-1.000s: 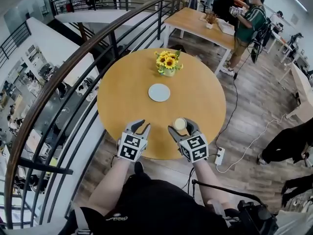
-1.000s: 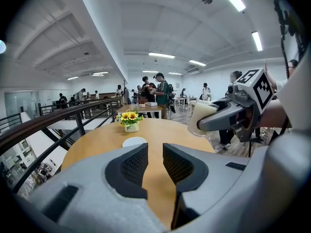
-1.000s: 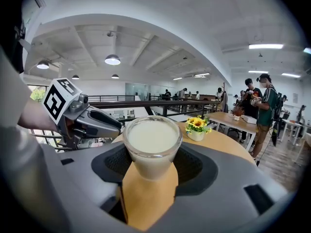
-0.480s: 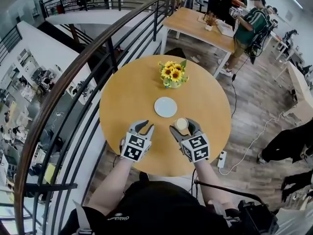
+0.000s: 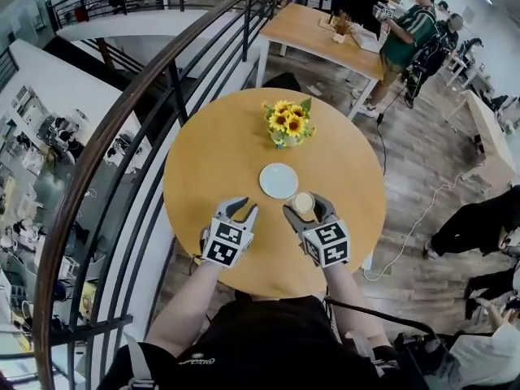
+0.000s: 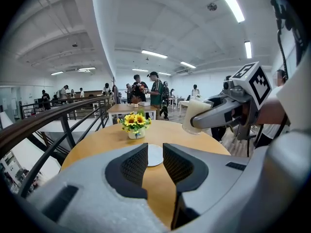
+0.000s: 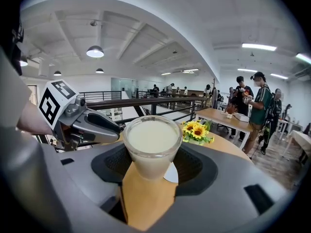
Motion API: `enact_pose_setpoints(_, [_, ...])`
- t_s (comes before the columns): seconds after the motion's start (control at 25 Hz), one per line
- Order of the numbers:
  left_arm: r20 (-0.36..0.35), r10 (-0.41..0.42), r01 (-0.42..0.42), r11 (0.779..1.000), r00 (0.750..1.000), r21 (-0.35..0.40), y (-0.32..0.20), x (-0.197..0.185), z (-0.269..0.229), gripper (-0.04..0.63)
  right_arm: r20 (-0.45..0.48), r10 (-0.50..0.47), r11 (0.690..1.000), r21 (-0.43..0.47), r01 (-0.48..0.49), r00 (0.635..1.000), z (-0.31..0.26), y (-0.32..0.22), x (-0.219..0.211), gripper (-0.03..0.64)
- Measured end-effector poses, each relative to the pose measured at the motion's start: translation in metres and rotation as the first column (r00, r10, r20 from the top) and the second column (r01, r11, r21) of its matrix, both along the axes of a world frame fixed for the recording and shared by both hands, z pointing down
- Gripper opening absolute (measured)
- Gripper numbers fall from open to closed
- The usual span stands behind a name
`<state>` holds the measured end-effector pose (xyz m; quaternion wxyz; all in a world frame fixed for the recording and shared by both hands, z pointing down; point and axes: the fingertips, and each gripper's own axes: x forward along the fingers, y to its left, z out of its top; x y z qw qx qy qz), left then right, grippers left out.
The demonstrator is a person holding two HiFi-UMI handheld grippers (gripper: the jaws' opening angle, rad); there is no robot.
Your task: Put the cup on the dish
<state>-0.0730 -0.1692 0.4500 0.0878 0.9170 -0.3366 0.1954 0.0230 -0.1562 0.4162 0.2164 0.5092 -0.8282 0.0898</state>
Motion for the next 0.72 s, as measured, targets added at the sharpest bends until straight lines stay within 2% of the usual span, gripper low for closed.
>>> enact_pose_setpoints(0.36, [0.009, 0.018, -0.018, 1.000, 1.000, -0.012, -0.009, 0.017, 0.001, 0.092, -0.001, -0.003, 1.000, -0.027, 0.003, 1.000, 0.012, -0.010, 0.006, 0.258])
enact_pose_setpoints(0.72, [0.054, -0.029, 0.030, 0.999, 0.998, -0.017, -0.016, 0.035, 0.012, 0.092, 0.015, -0.051, 0.998, -0.021, 0.052, 0.999, 0.019, -0.016, 0.024, 0.258])
